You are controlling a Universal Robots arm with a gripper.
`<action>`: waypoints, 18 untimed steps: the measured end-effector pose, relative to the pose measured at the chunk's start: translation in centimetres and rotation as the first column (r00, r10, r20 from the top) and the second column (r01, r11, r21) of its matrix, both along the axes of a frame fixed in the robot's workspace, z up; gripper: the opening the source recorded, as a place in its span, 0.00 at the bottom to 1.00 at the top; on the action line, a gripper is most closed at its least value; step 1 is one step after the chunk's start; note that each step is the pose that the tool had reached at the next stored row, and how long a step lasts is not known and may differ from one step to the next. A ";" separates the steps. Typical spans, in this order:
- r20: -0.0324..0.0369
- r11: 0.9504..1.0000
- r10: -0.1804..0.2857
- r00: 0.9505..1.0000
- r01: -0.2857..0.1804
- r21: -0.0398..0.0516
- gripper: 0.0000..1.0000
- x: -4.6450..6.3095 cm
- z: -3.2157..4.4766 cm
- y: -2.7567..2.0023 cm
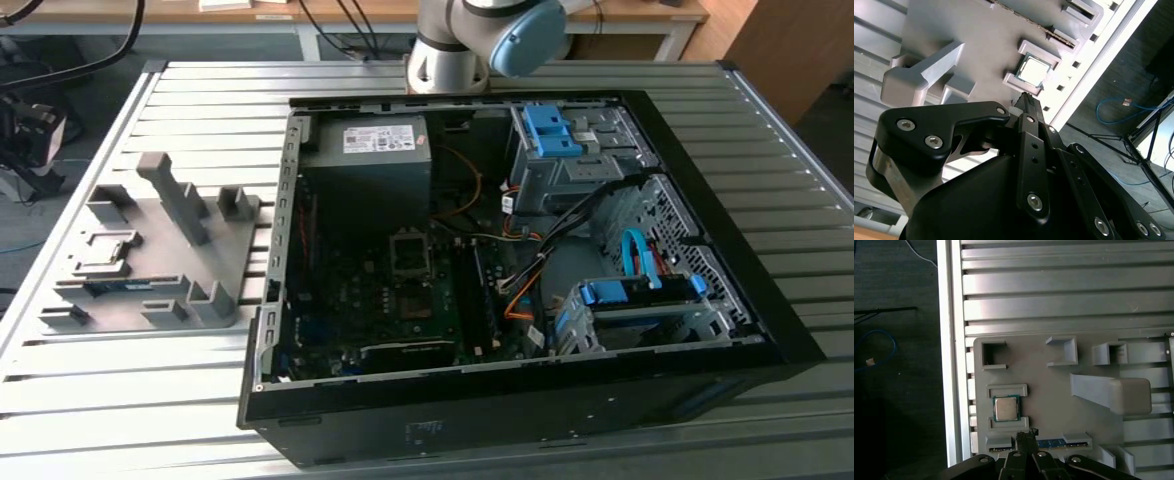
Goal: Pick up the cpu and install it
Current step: 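Reach for the cpu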
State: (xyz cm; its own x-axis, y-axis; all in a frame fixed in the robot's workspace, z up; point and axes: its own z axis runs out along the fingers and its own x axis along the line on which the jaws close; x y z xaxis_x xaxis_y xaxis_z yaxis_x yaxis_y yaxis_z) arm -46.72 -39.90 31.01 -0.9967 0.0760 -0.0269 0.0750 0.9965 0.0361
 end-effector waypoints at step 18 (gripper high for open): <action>0.000 1.000 0.000 1.000 0.000 -0.003 0.10 -0.3 -0.79 0.00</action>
